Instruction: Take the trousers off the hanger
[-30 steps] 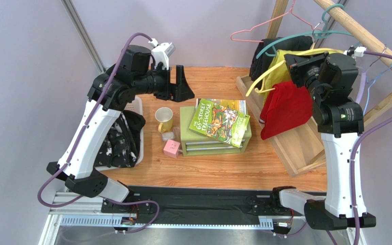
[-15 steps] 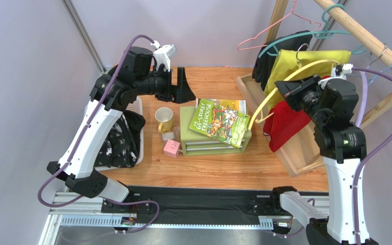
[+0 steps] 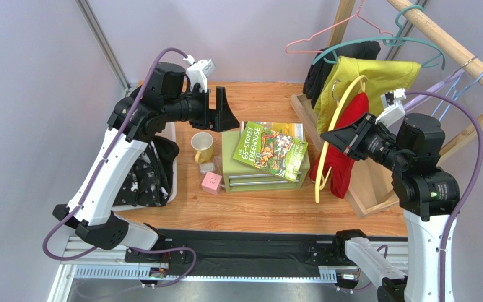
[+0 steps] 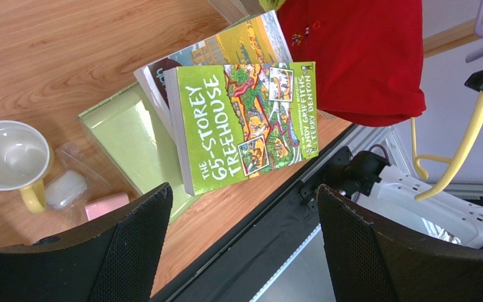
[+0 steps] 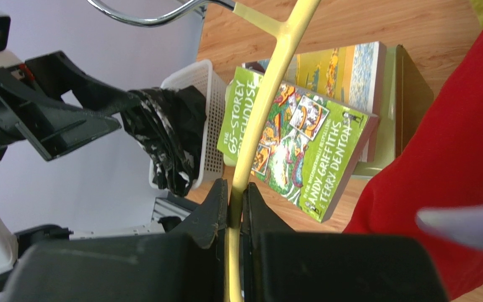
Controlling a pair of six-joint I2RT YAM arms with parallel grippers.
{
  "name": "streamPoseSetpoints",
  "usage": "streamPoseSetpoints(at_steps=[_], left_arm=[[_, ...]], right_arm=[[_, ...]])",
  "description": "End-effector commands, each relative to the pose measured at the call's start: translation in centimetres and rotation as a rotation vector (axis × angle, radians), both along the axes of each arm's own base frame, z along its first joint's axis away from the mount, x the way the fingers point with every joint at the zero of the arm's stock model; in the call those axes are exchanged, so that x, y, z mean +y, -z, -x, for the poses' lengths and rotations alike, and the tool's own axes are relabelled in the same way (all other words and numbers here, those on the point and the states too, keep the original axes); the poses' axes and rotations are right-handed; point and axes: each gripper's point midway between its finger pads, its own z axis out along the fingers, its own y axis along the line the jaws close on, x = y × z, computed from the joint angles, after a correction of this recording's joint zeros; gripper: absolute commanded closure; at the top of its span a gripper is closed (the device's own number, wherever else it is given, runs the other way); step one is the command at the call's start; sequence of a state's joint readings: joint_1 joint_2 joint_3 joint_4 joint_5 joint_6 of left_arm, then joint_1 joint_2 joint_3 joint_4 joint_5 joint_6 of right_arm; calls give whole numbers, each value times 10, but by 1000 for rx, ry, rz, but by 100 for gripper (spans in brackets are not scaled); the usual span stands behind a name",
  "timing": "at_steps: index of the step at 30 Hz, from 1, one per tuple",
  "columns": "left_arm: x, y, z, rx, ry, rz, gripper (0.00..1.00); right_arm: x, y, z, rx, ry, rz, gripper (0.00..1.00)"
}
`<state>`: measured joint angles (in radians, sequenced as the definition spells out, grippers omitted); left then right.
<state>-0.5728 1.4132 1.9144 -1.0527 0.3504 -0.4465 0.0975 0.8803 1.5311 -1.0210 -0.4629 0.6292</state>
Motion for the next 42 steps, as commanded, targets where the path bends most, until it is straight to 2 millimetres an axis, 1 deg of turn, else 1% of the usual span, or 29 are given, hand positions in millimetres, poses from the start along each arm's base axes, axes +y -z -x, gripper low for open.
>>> streamPoseSetpoints(at_steps=[1,2,5,6,9,10,12,13,14,16,17,20,22,23,25,26,27,29,30,32,33,34,35,36,37,38,40,41,42], left_arm=[[-3,-20,9,-36,18,74,10],[-4,-19,11,-29,27,81,11],[-6,-21,16,-26,42,107,11],[-6,-22,18,-28,46,112,11],[-7,-26,23,-27,59,141,11],[-10,-27,25,-21,70,155,11],[-11,-31,28,-22,79,175,11],[-12,-29,29,-10,83,180,11],[-13,-29,31,-6,85,185,11],[-14,-29,34,0,90,196,11],[-14,-30,36,4,94,202,11],[-17,-38,44,-3,108,238,11],[-19,-47,52,-15,124,269,11],[-21,-51,56,-17,134,281,11],[-25,-64,65,-41,159,320,11],[-26,-69,69,-53,167,333,11],[-31,-80,80,-84,199,365,10],[-35,-93,88,-122,217,393,9],[-39,-104,97,-157,244,421,8],[-41,-117,102,-202,250,444,4],[-40,-128,104,-245,250,468,4],[-39,-135,104,-271,239,482,2],[-41,-139,107,-283,250,494,1],[-42,-149,108,-318,255,523,1],[-43,-154,109,-337,251,535,1],[-49,-157,115,-348,272,546,1],[-53,-173,117,-423,268,562,1],[-58,-177,127,-441,294,571,1],[-61,-187,128,-497,300,570,1]], right_arm=[[7,-58,34,-294,-122,57,100],[7,-54,39,-269,-124,55,100],[11,-59,56,-240,-153,25,100],[13,-68,65,-258,-169,14,100],[19,-81,80,-249,-215,-32,100],[22,-93,91,-277,-238,-48,100],[24,-103,97,-274,-248,-70,100],[24,-115,108,-310,-256,-76,100],[24,-118,108,-298,-258,-87,100],[26,-129,122,-326,-281,-105,100],[28,-133,124,-317,-287,-129,100],[30,-150,143,-357,-315,-159,100],[33,-161,152,-360,-350,-197,100],[34,-169,161,-389,-365,-207,100],[37,-182,168,-407,-393,-246,100],[38,-186,170,-409,-403,-263,100],[39,-190,171,-414,-417,-276,100],[42,-204,167,-422,-436,-322,100],[43,-208,167,-422,-454,-335,100],[46,-227,162,-439,-482,-387,100],[46,-234,160,-445,-489,-409,100],[46,-248,162,-503,-507,-421,100],[48,-256,157,-463,-515,-478,100],[48,-262,155,-465,-522,-502,100],[47,-273,159,-508,-540,-515,100],[48,-278,149,-479,-539,-547,100],[47,-290,150,-502,-537,-563,100],[48,-293,140,-474,-537,-585,100],[47,-296,135,-465,-528,-605,100]])
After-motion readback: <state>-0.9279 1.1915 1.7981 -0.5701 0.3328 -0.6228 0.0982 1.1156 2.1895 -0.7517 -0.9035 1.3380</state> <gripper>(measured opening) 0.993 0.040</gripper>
